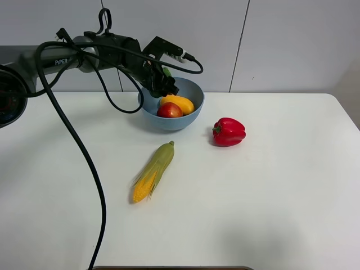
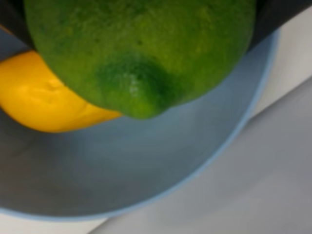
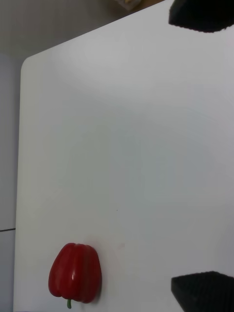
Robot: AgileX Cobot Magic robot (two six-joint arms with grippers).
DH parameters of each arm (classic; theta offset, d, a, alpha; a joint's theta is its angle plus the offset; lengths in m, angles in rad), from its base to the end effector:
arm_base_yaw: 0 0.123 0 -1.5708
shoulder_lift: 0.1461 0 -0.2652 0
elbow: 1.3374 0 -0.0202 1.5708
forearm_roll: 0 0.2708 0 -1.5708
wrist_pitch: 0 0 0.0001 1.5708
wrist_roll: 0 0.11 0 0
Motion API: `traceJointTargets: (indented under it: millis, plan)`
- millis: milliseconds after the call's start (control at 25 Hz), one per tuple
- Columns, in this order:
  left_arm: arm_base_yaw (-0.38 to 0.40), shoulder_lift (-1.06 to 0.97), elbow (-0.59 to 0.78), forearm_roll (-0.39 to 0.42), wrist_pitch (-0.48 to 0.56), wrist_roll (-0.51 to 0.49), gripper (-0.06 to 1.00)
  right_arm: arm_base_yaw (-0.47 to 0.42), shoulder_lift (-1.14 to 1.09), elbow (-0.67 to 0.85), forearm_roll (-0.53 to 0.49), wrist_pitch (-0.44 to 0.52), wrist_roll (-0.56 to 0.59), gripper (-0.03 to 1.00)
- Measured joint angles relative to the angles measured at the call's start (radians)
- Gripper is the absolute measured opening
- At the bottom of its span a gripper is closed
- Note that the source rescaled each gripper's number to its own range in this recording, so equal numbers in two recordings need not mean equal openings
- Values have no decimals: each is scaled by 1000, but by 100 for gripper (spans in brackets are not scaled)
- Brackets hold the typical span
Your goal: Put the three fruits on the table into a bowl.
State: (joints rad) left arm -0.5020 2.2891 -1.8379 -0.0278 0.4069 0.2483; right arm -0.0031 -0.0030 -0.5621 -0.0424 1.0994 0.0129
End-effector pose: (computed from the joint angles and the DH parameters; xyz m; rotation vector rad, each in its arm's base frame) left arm 0.4735 -0.2613 0.1409 0.8369 2.1921 -0.1509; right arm 0.0395 -0.0043 0.2937 0.0207 2.0173 -0.0441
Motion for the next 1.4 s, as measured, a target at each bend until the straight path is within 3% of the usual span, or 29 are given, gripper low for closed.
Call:
traceJointTargets:
  millis: [560, 600, 760, 880, 1080, 1400]
  plan:
    - [-15, 20, 0, -1, -1, 49, 3, 0, 0, 0, 0, 0, 0, 98]
    - [-15, 20, 0, -1, -4, 50, 9, 0, 0, 0, 0, 0, 0, 98]
    - [-15, 20, 0, -1, -34, 52, 57, 0, 0, 0, 0, 0, 0, 98]
    - [-15, 20, 0, -1, -37, 52, 79, 0, 0, 0, 0, 0, 0, 98]
    - [-15, 20, 0, -1, -33, 52, 97, 0, 0, 0, 0, 0, 0, 98]
    - [-16, 20, 0, 2, -25, 52, 98, 0, 0, 0, 0, 0, 0, 98]
